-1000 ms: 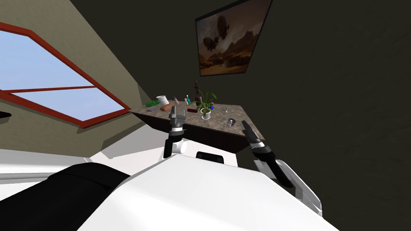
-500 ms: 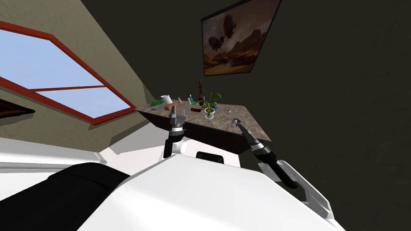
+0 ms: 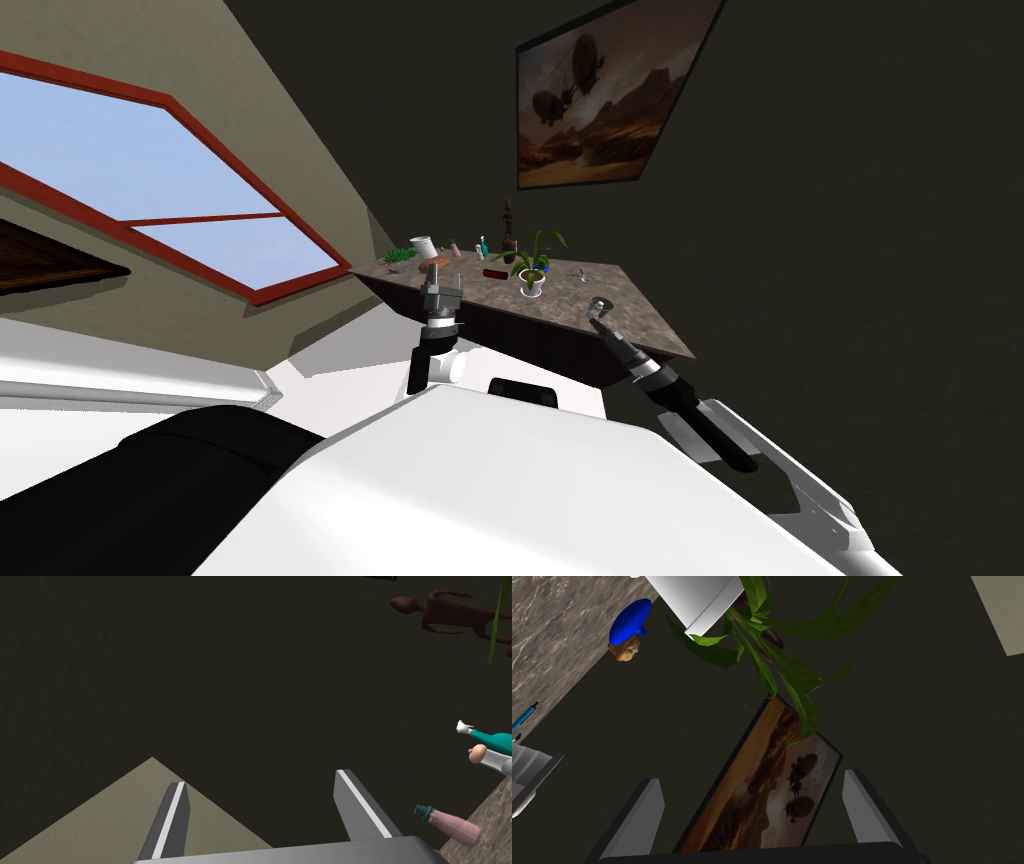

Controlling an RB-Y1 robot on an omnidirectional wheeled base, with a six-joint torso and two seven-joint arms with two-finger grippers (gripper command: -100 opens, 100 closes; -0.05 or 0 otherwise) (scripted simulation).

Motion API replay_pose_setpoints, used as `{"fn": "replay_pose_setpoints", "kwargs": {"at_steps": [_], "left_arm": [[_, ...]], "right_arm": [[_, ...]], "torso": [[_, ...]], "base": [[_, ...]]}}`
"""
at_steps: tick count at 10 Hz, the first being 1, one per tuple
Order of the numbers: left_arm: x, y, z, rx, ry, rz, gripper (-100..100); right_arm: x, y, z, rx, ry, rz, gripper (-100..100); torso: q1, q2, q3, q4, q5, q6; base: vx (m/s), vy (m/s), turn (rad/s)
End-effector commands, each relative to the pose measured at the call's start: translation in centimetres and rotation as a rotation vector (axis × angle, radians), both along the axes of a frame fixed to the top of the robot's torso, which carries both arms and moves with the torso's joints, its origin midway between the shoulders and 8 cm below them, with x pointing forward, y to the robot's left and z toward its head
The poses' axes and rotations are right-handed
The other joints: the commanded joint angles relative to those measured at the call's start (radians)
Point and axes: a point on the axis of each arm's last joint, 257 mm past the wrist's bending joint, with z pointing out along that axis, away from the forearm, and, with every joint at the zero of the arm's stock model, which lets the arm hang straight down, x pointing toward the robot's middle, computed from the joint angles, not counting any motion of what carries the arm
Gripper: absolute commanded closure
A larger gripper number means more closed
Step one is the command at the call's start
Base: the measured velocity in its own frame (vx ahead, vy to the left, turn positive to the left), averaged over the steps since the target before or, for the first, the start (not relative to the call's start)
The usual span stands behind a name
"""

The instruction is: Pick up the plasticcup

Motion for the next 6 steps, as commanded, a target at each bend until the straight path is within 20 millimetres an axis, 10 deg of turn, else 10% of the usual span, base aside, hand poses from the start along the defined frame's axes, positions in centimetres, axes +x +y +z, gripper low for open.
{"fn": "replay_pose_setpoints", "kwargs": {"at_steps": [1,6], "left_arm": [[0.0,0.0,0.0,0.0,0.0,0.0,0],[0.0,0.0,0.0,0.0,0.0,0.0,0]], "right_arm": [[-0.2,-0.2,-0.5,-0.039,0.011,0.016,-100],[-1.2,-2.6,-4.9,-0.218,0.103,0.053,-100]], "torso": [[0.0,0.0,0.0,0.0,0.0,0.0],[-0.001,0.001,0.0,0.0,-0.001,0.0]], "base": [[-0.001,0.042,-0.009],[-0.01,0.079,0.062]]}}
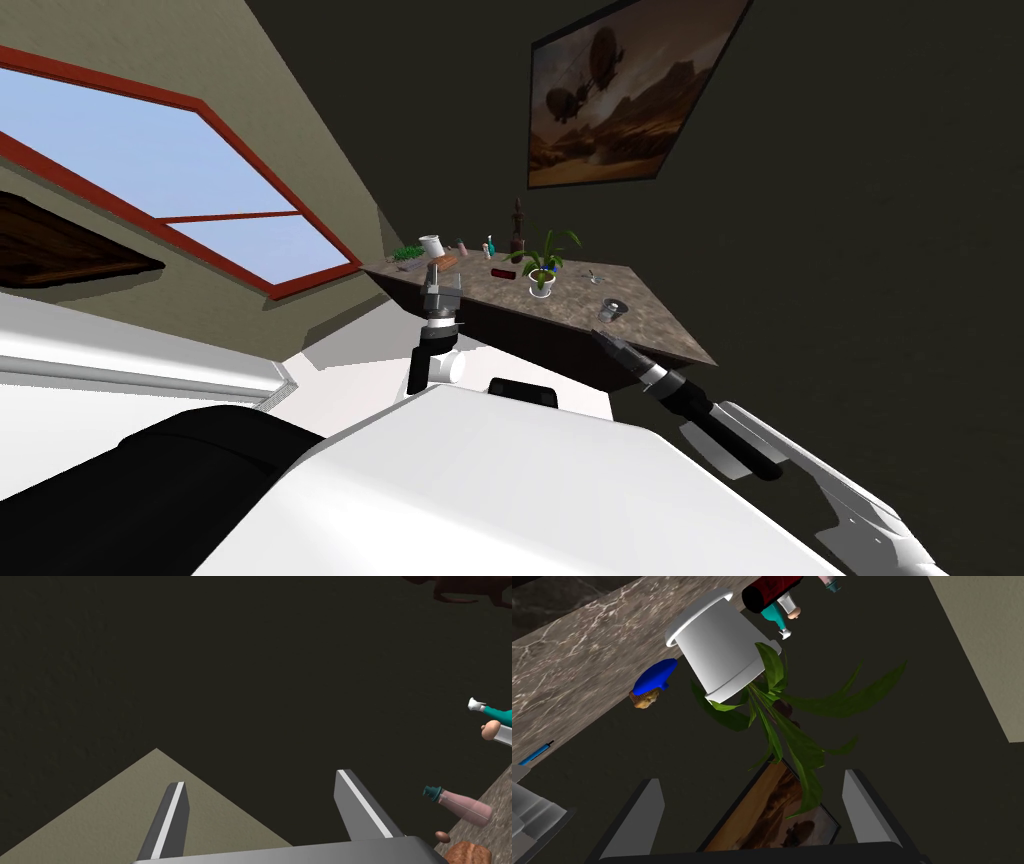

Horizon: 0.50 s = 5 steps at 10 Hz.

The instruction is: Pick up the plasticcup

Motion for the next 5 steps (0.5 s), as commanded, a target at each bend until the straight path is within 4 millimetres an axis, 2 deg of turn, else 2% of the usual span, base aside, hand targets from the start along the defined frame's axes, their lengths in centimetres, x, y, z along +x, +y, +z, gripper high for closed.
{"fn": "replay_pose_setpoints", "kwargs": {"at_steps": [1,2,4,5], "left_arm": [[0.0,0.0,0.0,0.0,0.0,0.0,0],[0.0,0.0,0.0,0.0,0.0,0.0,0],[0.0,0.0,0.0,0.0,0.0,0.0,0],[0.0,0.0,0.0,0.0,0.0,0.0,0]], "right_arm": [[-0.1,-0.4,-0.3,-0.03,0.009,0.011,-100],[-0.6,-1.7,-2.4,-0.094,0.05,0.014,-100],[-0.7,-2.1,-2.3,-0.127,0.055,0.03,-100],[-1.4,-3.6,-4.3,-0.19,0.095,0.033,-100]], "torso": [[0.0,0.0,0.0,0.0,0.0,0.0],[-0.003,0.0,0.0,0.0,-0.001,0.0],[-0.001,-0.001,0.0,0.0,0.0,0.0],[-0.003,-0.001,0.0,0.0,-0.001,0.0]], "base": [[-0.001,0.041,-0.009],[0.002,0.079,0.086],[-0.003,0.062,0.031],[-0.003,0.086,0.107]]}}
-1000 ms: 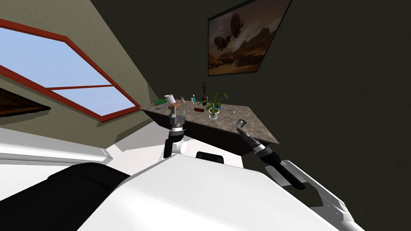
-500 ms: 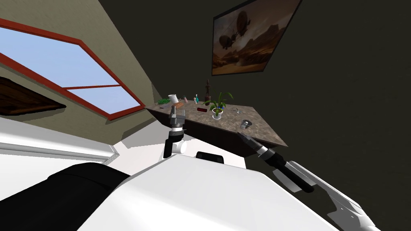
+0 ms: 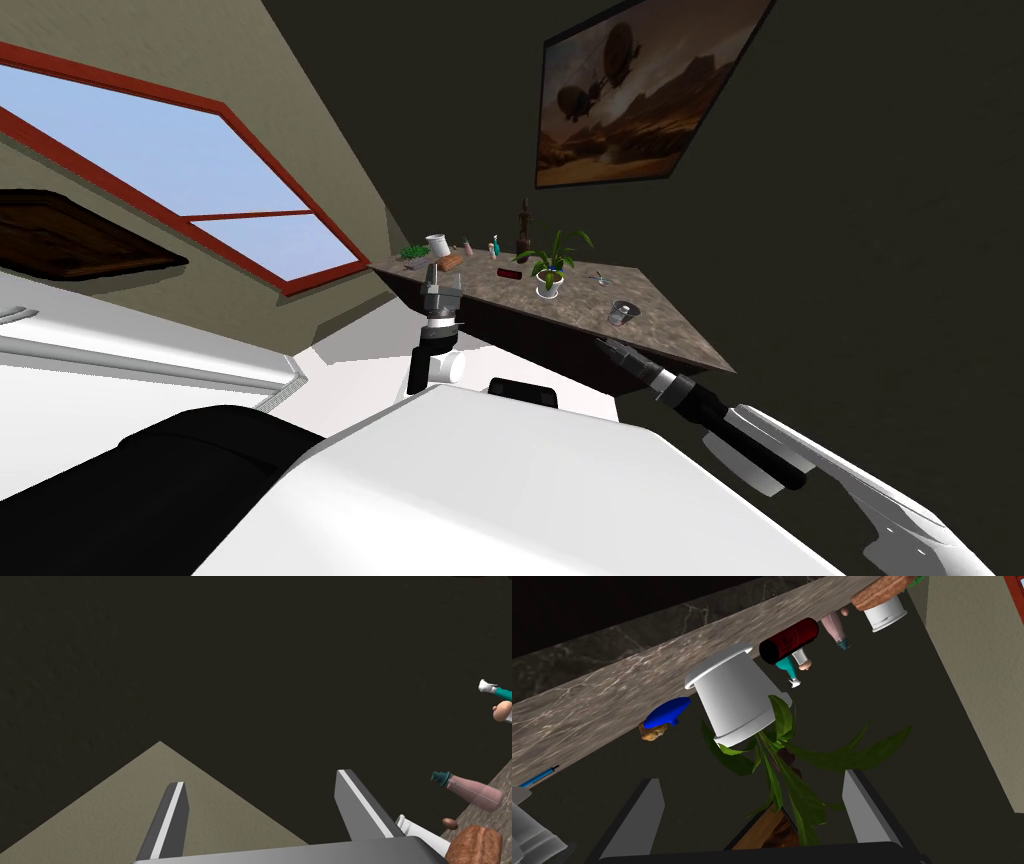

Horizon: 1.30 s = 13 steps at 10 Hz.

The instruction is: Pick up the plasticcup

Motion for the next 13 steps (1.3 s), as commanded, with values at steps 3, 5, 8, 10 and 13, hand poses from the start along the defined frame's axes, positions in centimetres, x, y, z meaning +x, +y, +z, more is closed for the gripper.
{"fn": "replay_pose_setpoints", "kwargs": {"at_steps": [3,5,8,10,13], "left_arm": [[0.0,0.0,0.0,0.0,0.0,0.0,0],[0.0,0.0,0.0,0.0,0.0,0.0,0],[0.0,0.0,0.0,0.0,0.0,0.0,0],[0.0,0.0,0.0,0.0,0.0,0.0,0],[0.0,0.0,0.0,0.0,0.0,0.0,0]], "right_arm": [[-1.0,-3.0,-2.5,-0.135,0.063,0.024,-100],[-1.0,-3.5,-2.4,-0.164,0.068,0.039,-100],[-1.8,-5.9,-3.7,-0.262,0.111,0.056,-100],[-2.7,-8.5,-4.8,-0.353,0.152,0.071,-100],[-3.5,-11.4,-5.6,-0.452,0.194,0.089,-100]], "torso": [[-0.002,0.0,0.0,0.0,0.0,0.0],[0.0,0.0,0.0,0.0,0.0,0.0],[0.0,-0.001,0.0,0.0,0.0,0.0],[-0.001,0.0,0.0,0.0,0.0,0.0],[0.0,-0.001,-0.001,0.0,0.0,0.0]], "base": [[-0.002,0.074,0.041],[0.0,0.063,0.017],[0.007,0.067,0.042],[0.005,0.069,0.062],[0.014,0.073,0.037]]}}
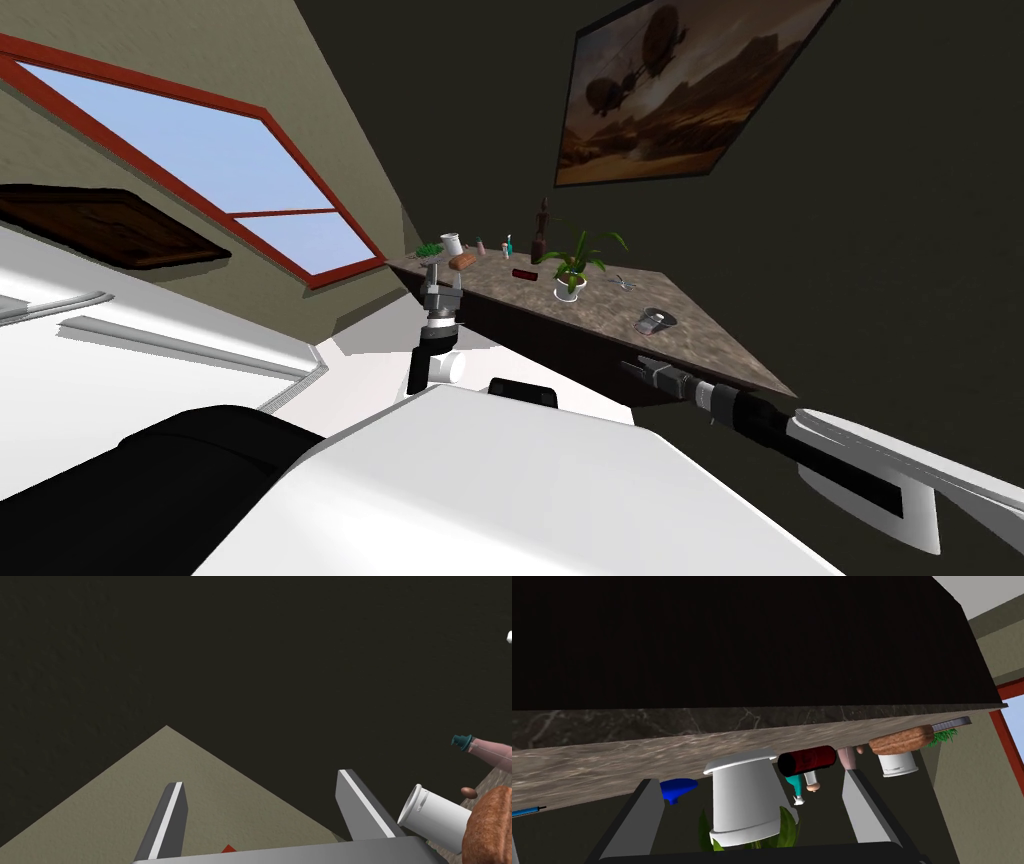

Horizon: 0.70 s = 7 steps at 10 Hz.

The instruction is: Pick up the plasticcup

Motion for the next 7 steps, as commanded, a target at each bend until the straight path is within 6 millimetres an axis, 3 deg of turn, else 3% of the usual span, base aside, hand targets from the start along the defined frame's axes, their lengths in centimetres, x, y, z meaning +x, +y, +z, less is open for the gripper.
{"fn": "replay_pose_setpoints", "kwargs": {"at_steps": [1,2,3,4,5,6,7], "left_arm": [[0.0,0.0,0.0,0.0,0.0,0.0,0],[0.0,0.0,0.0,0.0,0.0,0.0,0],[0.0,0.0,0.0,0.0,0.0,0.0,0],[0.0,0.0,0.0,0.0,0.0,0.0,0],[0.0,0.0,0.0,0.0,0.0,0.0,0],[0.0,0.0,0.0,0.0,0.0,0.0,0],[0.0,0.0,0.0,0.0,0.0,0.0,0]], "right_arm": [[-0.9,-2.6,-0.8,-0.081,0.037,0.008,-100],[-0.8,-3.1,-0.4,-0.103,0.041,0.02,-100],[-1.8,-5.4,-1.1,-0.168,0.074,0.022,-100],[-1.7,-5.9,-0.6,-0.192,0.078,0.035,-100],[-2.6,-8.4,-1.0,-0.259,0.111,0.039,-100],[-2.5,-8.8,-0.6,-0.278,0.114,0.049,-100],[-3.5,-11.1,-0.8,-0.34,0.145,0.053,-100]], "torso": [[0.0,0.0,0.0,0.0,0.0,0.0],[0.001,0.0,0.0,0.0,0.0,0.0],[0.001,-0.001,0.0,0.0,0.0,0.0],[0.002,-0.001,-0.001,0.0,0.0,0.0],[0.002,-0.001,-0.001,0.0,0.0,0.0],[0.002,-0.002,-0.001,0.0,0.0,0.0],[0.001,-0.001,-0.001,0.0,0.0,0.0]], "base": [[0.013,0.072,0.078],[0.017,0.068,0.034],[0.02,0.082,0.082],[0.023,0.076,0.022],[0.031,0.085,0.054],[0.024,0.068,0.03],[0.034,0.085,0.058]]}}
